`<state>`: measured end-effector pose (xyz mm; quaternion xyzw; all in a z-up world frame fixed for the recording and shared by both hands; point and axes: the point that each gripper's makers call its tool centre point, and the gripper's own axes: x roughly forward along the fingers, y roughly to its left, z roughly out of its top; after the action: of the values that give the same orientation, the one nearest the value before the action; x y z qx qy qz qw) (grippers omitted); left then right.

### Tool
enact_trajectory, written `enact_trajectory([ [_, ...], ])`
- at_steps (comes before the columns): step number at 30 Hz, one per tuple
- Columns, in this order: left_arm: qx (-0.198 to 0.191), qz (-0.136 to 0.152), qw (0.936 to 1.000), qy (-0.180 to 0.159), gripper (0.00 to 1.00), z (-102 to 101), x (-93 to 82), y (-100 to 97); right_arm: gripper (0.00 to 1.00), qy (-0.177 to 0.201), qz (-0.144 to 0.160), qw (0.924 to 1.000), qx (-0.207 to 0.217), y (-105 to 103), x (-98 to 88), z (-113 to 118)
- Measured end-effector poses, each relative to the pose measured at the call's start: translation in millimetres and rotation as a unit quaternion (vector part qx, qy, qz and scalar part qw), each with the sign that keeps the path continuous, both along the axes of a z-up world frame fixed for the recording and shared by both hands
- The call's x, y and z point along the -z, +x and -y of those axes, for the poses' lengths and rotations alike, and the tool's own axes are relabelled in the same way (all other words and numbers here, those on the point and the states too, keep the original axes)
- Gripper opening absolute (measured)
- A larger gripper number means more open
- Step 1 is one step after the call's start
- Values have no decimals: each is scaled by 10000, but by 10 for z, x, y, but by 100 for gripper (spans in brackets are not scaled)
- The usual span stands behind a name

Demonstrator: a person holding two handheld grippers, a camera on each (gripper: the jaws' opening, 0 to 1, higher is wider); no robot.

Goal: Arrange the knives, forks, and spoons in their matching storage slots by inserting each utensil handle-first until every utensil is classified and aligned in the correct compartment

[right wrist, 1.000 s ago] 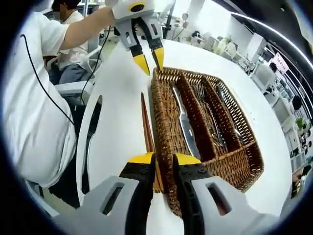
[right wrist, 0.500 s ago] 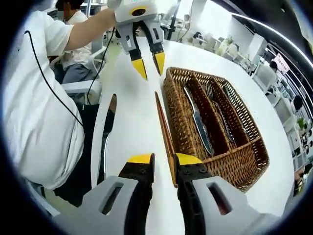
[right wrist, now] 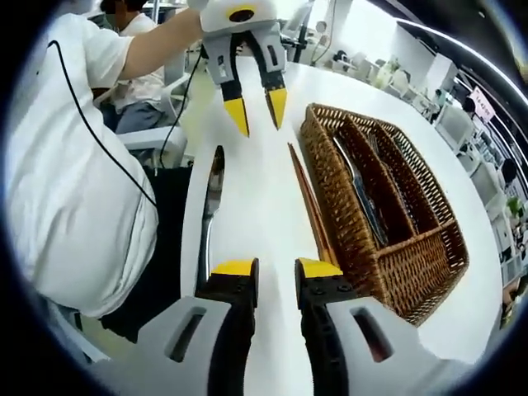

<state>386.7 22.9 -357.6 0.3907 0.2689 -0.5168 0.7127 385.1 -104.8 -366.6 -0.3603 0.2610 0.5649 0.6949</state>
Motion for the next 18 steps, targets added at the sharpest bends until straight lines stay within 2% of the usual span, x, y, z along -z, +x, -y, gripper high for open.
enact_trajectory([
  [6,77,-120,9999,58,23,58,42,-115,19,-27,-89,10000,-28,-112,57,48],
  [18,273,-406,9987,116,24,144,167,-351,21,-148,-264,9991,-289,-438,210,45],
])
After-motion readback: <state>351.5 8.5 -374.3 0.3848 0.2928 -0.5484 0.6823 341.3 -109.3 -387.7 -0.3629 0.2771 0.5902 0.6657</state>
